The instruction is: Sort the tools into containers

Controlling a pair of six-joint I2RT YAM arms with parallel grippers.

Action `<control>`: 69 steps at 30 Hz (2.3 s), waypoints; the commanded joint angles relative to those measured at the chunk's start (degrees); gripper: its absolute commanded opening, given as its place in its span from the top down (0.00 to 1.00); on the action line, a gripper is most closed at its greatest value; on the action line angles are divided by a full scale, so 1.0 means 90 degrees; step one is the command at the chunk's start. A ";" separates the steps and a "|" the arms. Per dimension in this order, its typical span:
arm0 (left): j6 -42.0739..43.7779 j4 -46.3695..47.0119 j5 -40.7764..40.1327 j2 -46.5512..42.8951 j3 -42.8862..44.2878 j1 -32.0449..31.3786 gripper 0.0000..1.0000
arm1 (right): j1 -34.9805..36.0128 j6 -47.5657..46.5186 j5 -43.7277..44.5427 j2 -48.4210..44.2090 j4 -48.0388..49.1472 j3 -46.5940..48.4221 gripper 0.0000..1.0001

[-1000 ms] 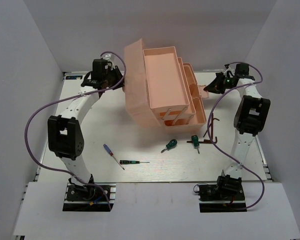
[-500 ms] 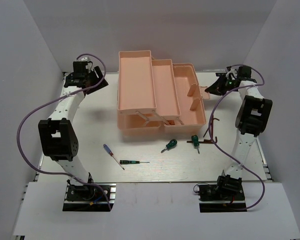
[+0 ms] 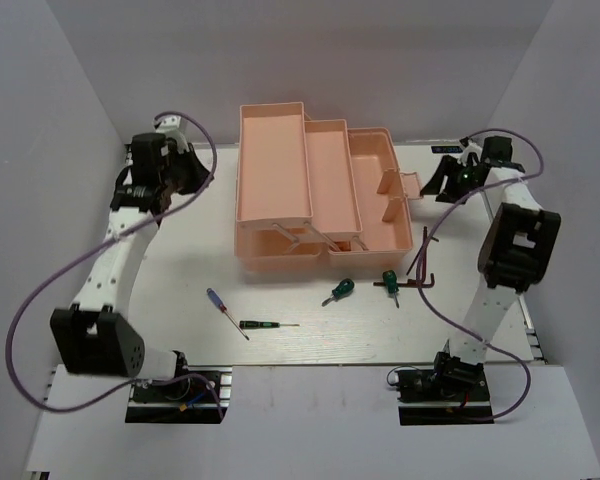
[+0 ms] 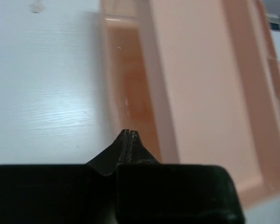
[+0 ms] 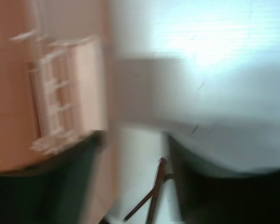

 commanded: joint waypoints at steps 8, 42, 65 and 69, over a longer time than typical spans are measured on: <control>0.1031 0.0195 0.2711 -0.2323 -0.2064 -0.1332 0.76 | 0.0052 -0.2198 0.1989 -0.3495 0.0185 -0.3917 0.78; 0.0700 0.1903 0.0574 -0.1135 -0.3392 -0.4878 0.49 | 0.0785 -0.1113 0.3825 -0.2177 0.0438 -0.4612 0.80; 0.0543 0.2627 -0.0785 0.0762 -0.2836 -0.6578 0.41 | 0.0560 -0.2325 0.1104 -0.5263 -0.0557 -0.3248 1.00; 0.0407 0.2627 -0.0979 0.0831 -0.2894 -0.6637 0.41 | 0.1018 -0.1994 0.0155 -0.4232 -0.0637 -0.2358 1.00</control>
